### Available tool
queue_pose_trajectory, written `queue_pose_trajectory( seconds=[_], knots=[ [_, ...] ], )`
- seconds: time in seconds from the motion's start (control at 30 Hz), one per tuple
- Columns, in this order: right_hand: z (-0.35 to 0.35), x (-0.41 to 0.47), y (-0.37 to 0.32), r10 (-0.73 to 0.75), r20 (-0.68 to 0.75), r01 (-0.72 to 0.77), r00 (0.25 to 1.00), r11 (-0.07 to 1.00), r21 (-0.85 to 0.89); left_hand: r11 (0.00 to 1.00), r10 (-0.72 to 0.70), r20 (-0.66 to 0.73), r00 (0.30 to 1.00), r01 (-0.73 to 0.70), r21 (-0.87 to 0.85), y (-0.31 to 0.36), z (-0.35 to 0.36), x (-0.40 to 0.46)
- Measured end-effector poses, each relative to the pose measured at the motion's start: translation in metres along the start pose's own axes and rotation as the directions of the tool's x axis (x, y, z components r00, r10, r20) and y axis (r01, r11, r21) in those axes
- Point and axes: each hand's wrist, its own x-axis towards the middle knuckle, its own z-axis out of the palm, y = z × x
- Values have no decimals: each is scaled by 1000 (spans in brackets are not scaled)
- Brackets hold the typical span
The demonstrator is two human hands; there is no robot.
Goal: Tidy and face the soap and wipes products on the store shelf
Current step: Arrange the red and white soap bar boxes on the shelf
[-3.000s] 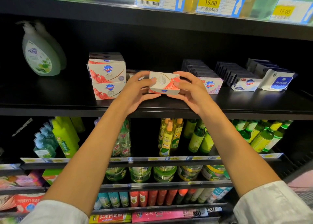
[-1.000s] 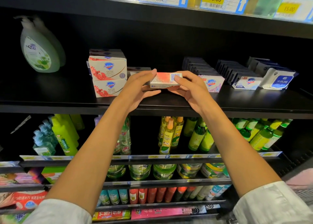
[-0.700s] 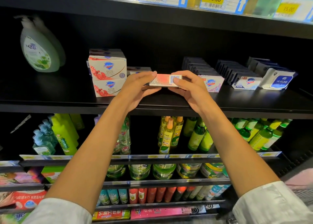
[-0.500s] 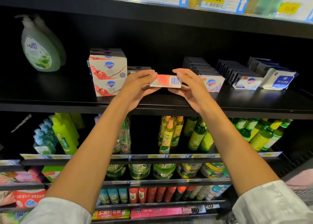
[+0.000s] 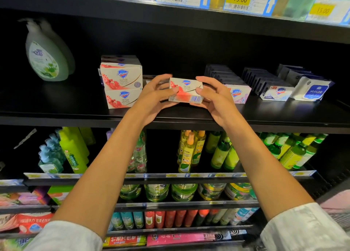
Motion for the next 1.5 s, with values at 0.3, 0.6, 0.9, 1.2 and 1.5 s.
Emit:
queue_pose_trajectory(
  seconds=[0.3,0.6,0.9,1.2,1.5],
  knots=[
    [2,3,1,19,-12,-20,1000,999,-44,994,26,-39,999,-22,104,-3,-1,0],
    [5,1,-1,55,8,-55,998,996,-67,984,92,-21,996,-88,156,-2,0,-3],
    [0,0,-3,22,-127,-24,992,1000,-14,830,189,-217,958,-37,557,-2,9,-7],
    [3,17,2,33,-268,-71,963,988,-134,173,3,284,959,-280,944,6,-18,-42],
    [8,57,11,30,-360,-194,933,882,-429,119,-126,290,949,-275,954,10,-26,-35]
  ],
)
